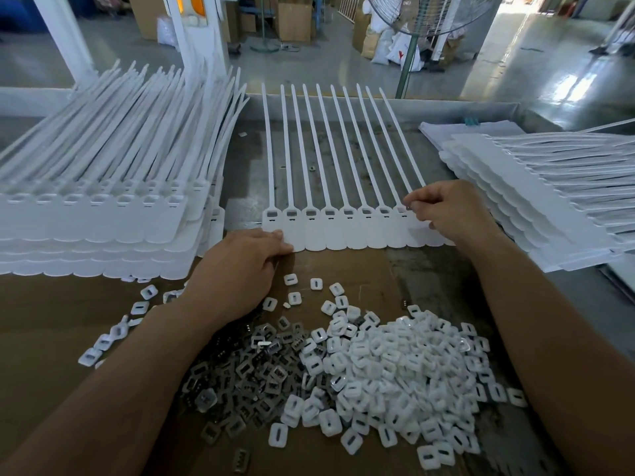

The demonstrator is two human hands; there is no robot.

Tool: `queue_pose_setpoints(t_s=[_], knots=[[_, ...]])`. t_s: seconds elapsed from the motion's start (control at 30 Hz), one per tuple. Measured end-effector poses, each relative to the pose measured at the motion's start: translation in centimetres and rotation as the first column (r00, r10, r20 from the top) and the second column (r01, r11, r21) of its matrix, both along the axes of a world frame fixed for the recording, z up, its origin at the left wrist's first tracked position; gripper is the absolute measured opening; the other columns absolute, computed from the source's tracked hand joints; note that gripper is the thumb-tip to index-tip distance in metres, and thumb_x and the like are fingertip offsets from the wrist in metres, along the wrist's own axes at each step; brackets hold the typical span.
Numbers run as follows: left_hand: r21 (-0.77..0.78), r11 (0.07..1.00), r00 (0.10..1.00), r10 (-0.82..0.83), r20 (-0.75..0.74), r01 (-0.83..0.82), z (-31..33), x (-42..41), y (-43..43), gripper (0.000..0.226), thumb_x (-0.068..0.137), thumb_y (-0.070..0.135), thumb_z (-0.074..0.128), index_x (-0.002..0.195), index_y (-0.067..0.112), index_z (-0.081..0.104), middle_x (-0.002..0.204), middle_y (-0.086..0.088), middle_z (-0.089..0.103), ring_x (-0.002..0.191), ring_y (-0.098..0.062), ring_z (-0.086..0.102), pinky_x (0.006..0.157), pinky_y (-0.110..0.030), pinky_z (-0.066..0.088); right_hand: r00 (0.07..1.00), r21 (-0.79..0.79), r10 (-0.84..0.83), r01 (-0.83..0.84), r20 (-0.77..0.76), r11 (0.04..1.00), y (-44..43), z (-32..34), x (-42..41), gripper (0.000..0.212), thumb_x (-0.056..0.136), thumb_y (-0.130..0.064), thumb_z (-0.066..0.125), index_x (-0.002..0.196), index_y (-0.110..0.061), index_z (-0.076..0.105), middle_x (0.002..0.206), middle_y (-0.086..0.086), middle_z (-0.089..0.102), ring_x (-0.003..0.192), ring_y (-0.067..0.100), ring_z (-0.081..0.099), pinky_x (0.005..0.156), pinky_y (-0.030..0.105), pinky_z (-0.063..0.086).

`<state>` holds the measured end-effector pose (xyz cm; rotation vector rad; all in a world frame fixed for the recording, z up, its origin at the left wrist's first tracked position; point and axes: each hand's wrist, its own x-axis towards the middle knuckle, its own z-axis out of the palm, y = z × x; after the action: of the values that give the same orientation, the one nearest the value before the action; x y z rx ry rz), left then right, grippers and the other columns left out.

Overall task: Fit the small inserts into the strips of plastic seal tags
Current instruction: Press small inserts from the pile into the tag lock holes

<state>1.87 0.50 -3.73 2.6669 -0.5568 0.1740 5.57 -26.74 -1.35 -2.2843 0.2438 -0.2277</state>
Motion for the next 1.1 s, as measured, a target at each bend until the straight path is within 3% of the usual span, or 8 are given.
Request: queue_pose_setpoints(t_s=[0.13, 0.27, 0.5, 0.7, 0.93, 1.1], knots=[[-0.012, 1.000, 1.000, 0.003, 0.006, -0.003, -0.1, 0.0, -0.1, 0.041, 0.088, 0.007, 0.044, 0.120, 0.027, 0.059, 0.135, 0.009, 0.048, 0.127, -0.008, 0.038, 0.101, -0.020, 0.023, 1.000, -0.050, -0.016, 0.017, 0.011, 0.999, -0.1, -0.4, 1.1, 0.011, 0.088, -0.008, 0.059, 0.088, -0.017, 0.066, 0.082, -0.005, 0.061, 0.072, 0.002, 0.053, 0.067, 0.017, 0.040], [-0.006, 1.000, 1.000, 0.004, 0.016, -0.004, 0.0, 0.0, 0.0, 0.041, 0.088, 0.008, 0.043, 0.120, 0.028, 0.058, 0.135, 0.010, 0.048, 0.127, -0.007, 0.037, 0.099, -0.017, 0.022, 1.000, -0.066, -0.011, 0.009, -0.025, 0.998, -0.2, -0.6, 1.6, 0.010, 0.087, -0.009, 0.059, 0.085, -0.017, 0.064, 0.078, -0.003, 0.060, 0.068, 0.004, 0.052, 0.068, 0.021, 0.039], [-0.005, 1.000, 1.000, 0.001, 0.001, -0.001, 0.0, -0.2, -0.1, 0.041, 0.088, 0.007, 0.043, 0.121, 0.027, 0.058, 0.135, 0.009, 0.047, 0.127, -0.009, 0.037, 0.102, -0.022, 0.024, 0.997, -0.122, 0.022, -0.031, -0.076, 0.992, 0.1, -0.8, 1.6, 0.010, 0.087, -0.012, 0.060, 0.085, -0.018, 0.068, 0.085, -0.002, 0.061, 0.085, 0.013, 0.055, 0.077, 0.026, 0.042], [-0.002, 1.000, 1.000, -0.011, 0.008, 0.011, 0.2, -0.3, 0.0, 0.041, 0.088, 0.006, 0.043, 0.121, 0.026, 0.058, 0.135, 0.008, 0.048, 0.127, -0.008, 0.038, 0.102, -0.021, 0.023, 0.993, -0.109, 0.021, -0.034, -0.116, 0.993, -0.1, -0.7, 1.9, 0.018, 0.087, -0.011, 0.060, 0.074, -0.023, 0.064, 0.079, -0.006, 0.060, 0.080, 0.009, 0.053, 0.070, 0.023, 0.038], [0.001, 1.000, 1.000, -0.006, -0.001, 0.006, 0.3, -0.2, -0.1, 0.041, 0.089, 0.007, 0.042, 0.122, 0.027, 0.057, 0.136, 0.009, 0.046, 0.127, -0.008, 0.037, 0.103, -0.022, 0.024, 0.993, -0.137, -0.069, 0.055, -0.098, 0.989, 0.3, -0.8, 2.2, 0.020, 0.082, -0.009, 0.064, 0.068, -0.023, 0.060, 0.086, -0.001, 0.059, 0.090, 0.015, 0.052, 0.078, 0.027, 0.041], [0.011, 1.000, 1.000, -0.010, -0.005, 0.010, 0.2, -0.2, 0.0, 0.042, 0.089, 0.007, 0.043, 0.123, 0.027, 0.056, 0.137, 0.008, 0.046, 0.128, -0.008, 0.037, 0.104, -0.023, 0.023, 0.989, -0.145, -0.107, 0.092, -0.099, 0.985, 0.5, -0.8, 2.3, 0.019, 0.078, -0.008, 0.065, 0.068, -0.023, 0.058, 0.082, -0.003, 0.057, 0.089, 0.015, 0.051, 0.074, 0.027, 0.039]])
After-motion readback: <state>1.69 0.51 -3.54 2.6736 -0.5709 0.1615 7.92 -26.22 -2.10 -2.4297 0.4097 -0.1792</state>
